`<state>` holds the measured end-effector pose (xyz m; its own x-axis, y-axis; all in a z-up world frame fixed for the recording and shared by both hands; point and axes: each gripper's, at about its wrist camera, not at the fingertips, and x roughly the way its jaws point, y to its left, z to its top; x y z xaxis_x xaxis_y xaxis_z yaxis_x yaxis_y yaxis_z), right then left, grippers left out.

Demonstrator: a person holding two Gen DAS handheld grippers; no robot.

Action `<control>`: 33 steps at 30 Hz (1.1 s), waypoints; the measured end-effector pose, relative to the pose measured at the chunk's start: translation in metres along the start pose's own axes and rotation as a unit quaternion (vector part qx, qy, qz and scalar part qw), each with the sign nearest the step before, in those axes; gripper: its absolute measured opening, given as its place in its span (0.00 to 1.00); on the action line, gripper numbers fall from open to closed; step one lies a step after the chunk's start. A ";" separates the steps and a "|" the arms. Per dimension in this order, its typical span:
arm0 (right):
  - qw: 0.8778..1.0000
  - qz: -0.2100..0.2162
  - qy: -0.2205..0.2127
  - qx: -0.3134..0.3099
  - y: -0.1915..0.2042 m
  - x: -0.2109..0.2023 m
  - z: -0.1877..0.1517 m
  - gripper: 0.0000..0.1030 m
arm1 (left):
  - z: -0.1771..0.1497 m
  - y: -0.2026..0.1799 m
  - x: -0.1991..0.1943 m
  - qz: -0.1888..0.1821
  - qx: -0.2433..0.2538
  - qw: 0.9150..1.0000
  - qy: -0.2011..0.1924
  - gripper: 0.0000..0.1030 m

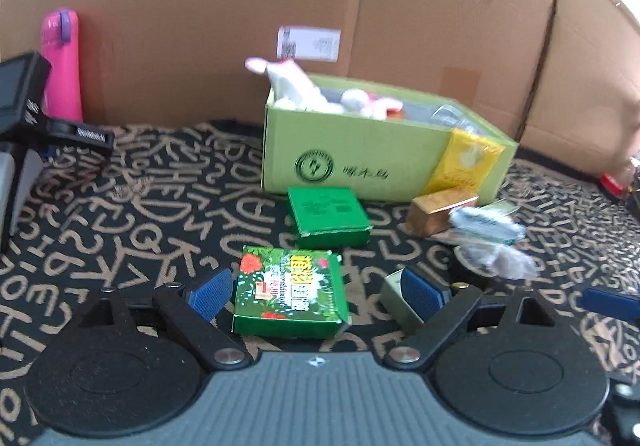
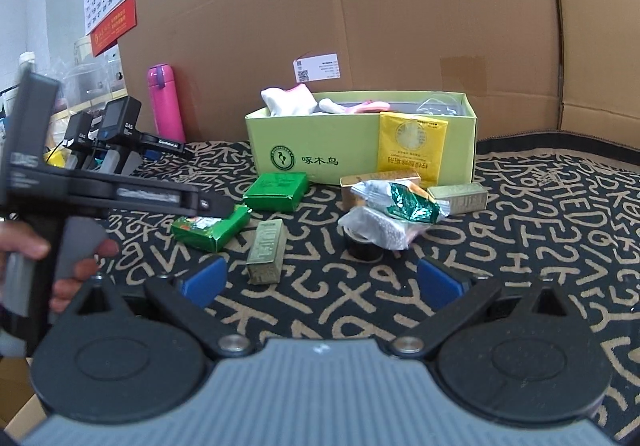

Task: Organize objects
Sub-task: 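Grasp the green printed box with the left tool, then grasp the small khaki box with the right tool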

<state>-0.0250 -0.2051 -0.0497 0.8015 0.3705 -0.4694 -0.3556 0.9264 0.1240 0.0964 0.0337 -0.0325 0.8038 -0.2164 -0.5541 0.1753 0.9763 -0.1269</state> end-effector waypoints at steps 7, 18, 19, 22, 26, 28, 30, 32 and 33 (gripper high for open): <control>1.000 0.005 0.016 -0.012 0.007 0.011 0.000 1.00 | -0.004 0.012 0.023 0.010 0.000 1.000 0.030 0.63; 0.996 0.005 0.061 -0.059 0.030 0.059 0.010 0.62 | -0.016 0.019 -0.005 0.000 -0.011 0.999 0.039 0.62; 0.996 0.009 0.068 -0.058 0.030 0.065 0.012 0.57 | -0.017 0.020 -0.007 0.001 -0.010 0.999 0.039 0.62; 0.995 0.015 0.079 -0.057 0.035 0.080 0.015 0.48 | -0.018 0.021 -0.009 -0.001 -0.011 0.999 0.040 0.62; 0.994 0.022 0.085 -0.060 0.042 0.091 0.018 0.32 | -0.019 0.022 -0.009 0.001 -0.011 0.999 0.039 0.63; 0.994 0.026 0.088 -0.061 0.043 0.092 0.018 0.31 | -0.019 0.022 -0.008 0.001 -0.008 0.999 0.040 0.63; 0.994 0.026 0.084 -0.065 0.044 0.092 0.018 0.31 | -0.019 0.023 -0.007 -0.001 -0.010 0.999 0.040 0.62; 0.994 0.025 0.083 -0.066 0.044 0.093 0.019 0.31 | -0.017 0.023 -0.007 -0.001 -0.013 0.999 0.041 0.62; 0.994 0.026 0.085 -0.064 0.043 0.094 0.019 0.31 | -0.017 0.022 -0.006 0.001 -0.014 0.999 0.041 0.62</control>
<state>0.0446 -0.1285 -0.0718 0.6916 0.3900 -0.6079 -0.4611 0.8863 0.0439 0.0854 0.0568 -0.0459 0.7548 -0.2160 -0.6194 0.1580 0.9763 -0.1479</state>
